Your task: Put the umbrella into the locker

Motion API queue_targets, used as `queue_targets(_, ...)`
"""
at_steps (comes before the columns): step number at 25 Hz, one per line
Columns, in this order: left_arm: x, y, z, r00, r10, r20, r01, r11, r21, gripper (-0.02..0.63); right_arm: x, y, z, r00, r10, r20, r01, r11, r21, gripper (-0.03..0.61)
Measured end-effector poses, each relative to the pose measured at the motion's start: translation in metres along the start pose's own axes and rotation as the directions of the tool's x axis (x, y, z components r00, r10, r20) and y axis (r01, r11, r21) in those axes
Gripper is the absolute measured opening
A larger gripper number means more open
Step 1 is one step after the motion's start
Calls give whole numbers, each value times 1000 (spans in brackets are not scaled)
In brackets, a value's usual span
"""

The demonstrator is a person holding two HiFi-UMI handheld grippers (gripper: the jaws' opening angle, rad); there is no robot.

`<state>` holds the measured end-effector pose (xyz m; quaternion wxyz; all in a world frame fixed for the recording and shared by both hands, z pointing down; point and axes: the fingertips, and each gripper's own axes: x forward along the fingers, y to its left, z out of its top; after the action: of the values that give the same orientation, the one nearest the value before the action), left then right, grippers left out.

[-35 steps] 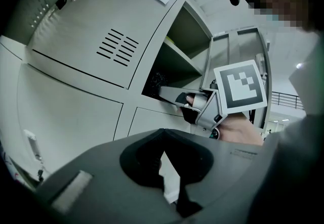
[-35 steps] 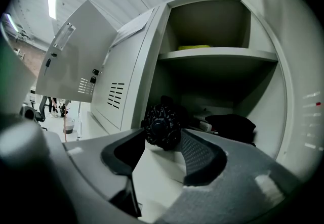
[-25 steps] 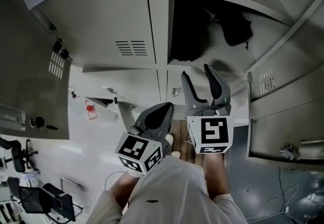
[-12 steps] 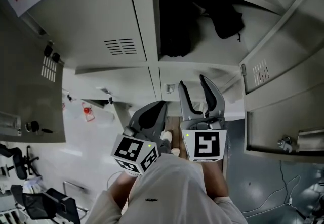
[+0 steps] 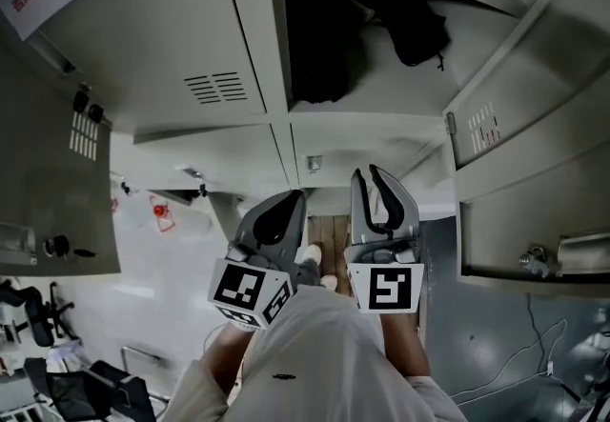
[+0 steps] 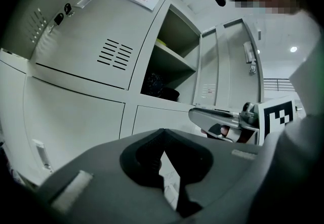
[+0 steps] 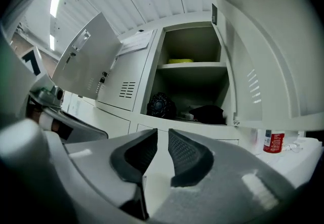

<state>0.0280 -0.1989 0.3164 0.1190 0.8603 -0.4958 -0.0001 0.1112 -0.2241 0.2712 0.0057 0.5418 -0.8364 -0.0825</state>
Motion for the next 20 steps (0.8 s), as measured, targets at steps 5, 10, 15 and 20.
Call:
queue_targets(5, -4, 2, 2, 1000, 2, 8, -2, 1000, 4, 18, -13, -7, -25, 998, -11, -66, 11, 1000, -4, 52)
queue_targets(10, -6, 3, 0, 1000, -2, 20, 2, 1000, 20, 18, -31, -11, -39, 996, -34, -79, 33, 999, -19, 28)
queue_targets(15, -8, 1, -1, 999, -12, 30, 11, 999, 33, 18, -50, -20, -55, 992, -72, -107, 74, 997, 16, 0)
queue_targets(20, -10, 2, -6, 1000, -10, 28, 9, 999, 35, 18, -71, -30, -67, 985, -127, -113, 128, 992, 4, 0)
